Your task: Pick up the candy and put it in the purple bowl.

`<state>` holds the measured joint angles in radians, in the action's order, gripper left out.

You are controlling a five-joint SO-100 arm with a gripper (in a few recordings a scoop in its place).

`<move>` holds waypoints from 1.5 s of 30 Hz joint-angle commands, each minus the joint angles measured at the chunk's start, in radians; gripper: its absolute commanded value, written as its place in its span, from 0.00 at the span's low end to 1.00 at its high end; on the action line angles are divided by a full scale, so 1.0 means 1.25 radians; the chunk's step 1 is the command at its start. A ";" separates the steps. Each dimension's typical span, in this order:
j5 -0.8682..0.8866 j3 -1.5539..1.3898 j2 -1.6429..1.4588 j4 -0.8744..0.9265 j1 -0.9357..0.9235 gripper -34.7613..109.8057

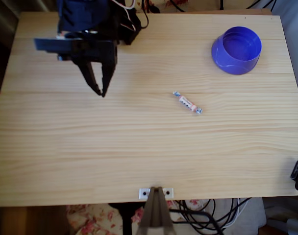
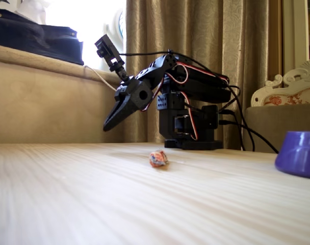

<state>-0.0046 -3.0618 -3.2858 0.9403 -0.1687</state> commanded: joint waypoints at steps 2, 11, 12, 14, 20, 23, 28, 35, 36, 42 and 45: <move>0.000 0.016 -0.011 0.012 -0.011 0.24; 0.000 0.016 -0.011 0.012 -0.011 0.24; 0.000 0.016 -0.011 0.012 -0.011 0.24; 0.000 0.016 -0.011 0.012 -0.011 0.24; 0.000 0.016 -0.011 0.012 -0.011 0.24; 0.000 0.016 -0.011 0.012 -0.011 0.24; 0.000 0.016 -0.011 0.012 -0.011 0.24; -0.001 0.016 -0.011 0.012 -0.010 0.24; -0.006 0.016 -0.011 0.012 -0.005 0.24; -0.011 0.016 -0.011 0.012 -0.001 0.24; -0.023 0.016 -0.011 0.012 0.009 0.24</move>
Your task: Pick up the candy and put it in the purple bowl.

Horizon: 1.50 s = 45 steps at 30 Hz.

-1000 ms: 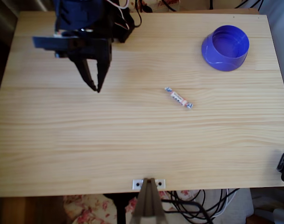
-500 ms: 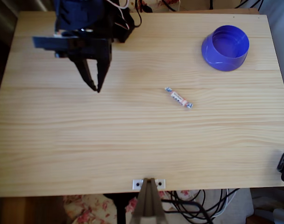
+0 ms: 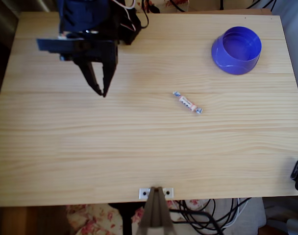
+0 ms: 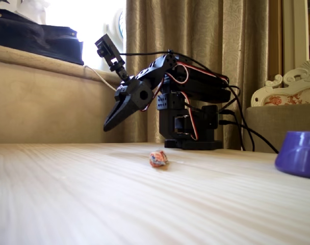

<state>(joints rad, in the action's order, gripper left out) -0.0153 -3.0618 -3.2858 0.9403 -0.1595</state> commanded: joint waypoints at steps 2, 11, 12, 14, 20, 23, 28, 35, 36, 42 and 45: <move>-0.016 0.016 -0.011 0.012 0.004 0.24; -0.001 0.015 -0.011 0.012 -0.010 0.24; 0.002 0.015 -0.011 0.012 -0.013 0.24; 0.010 0.015 -0.011 0.012 -0.021 0.24; -0.065 0.016 -0.011 -0.002 -0.016 0.24; -0.045 0.055 -0.011 0.013 -0.027 0.24; 0.011 0.233 0.015 0.129 0.022 0.24; 0.123 0.542 0.350 0.187 0.107 0.24; 0.146 0.585 0.393 0.193 0.113 0.24; 0.233 0.728 0.547 0.226 0.206 0.24; 0.244 0.747 0.592 0.232 0.281 0.24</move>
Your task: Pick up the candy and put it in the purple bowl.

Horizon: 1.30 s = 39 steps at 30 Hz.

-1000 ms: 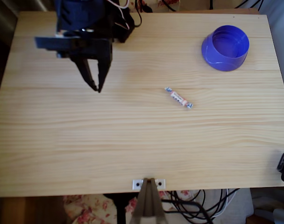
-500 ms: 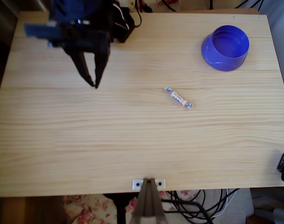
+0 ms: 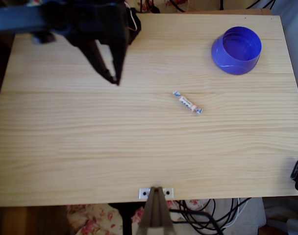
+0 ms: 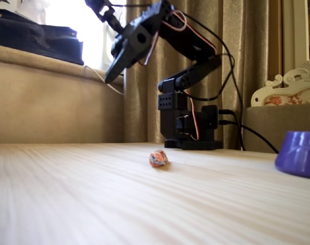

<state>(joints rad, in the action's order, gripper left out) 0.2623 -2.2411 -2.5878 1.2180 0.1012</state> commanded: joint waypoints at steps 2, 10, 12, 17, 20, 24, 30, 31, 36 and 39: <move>0.033 0.092 0.058 0.010 0.117 0.24; 0.066 0.067 0.139 -0.029 0.301 0.24; 0.070 0.053 0.161 -0.064 0.328 0.24; 0.043 0.028 0.238 -0.185 0.342 0.24; 0.040 0.023 0.287 -0.239 0.362 0.26; 0.026 0.005 0.347 -0.298 0.406 0.31; 0.036 -0.045 0.388 -0.355 0.452 0.37; 0.037 -0.054 0.395 -0.366 0.457 0.38; 0.036 -0.064 0.468 -0.415 0.470 0.41; 0.033 -0.050 0.509 -0.447 0.477 0.41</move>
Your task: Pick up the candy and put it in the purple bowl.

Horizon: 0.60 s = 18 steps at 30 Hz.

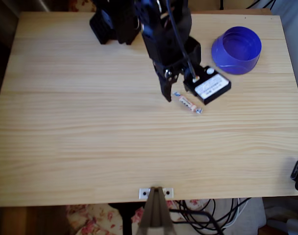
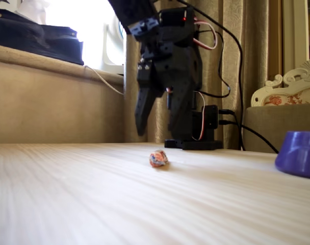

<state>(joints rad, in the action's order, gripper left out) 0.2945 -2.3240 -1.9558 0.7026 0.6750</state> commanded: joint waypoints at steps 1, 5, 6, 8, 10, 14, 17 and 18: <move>0.010 0.027 0.016 -0.039 0.022 0.41; 0.013 0.070 0.066 -0.056 0.038 0.41; 0.013 0.079 0.081 -0.060 0.040 0.41; 0.012 0.088 0.104 -0.070 0.045 0.41; 0.010 0.094 0.120 -0.081 0.050 0.41; 0.006 0.114 0.147 -0.096 0.064 0.41; 0.005 0.139 0.179 -0.099 0.066 0.41; 0.005 0.146 0.189 -0.099 0.066 0.40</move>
<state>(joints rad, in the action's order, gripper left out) 0.2945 -2.2181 -1.7181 0.5952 0.7486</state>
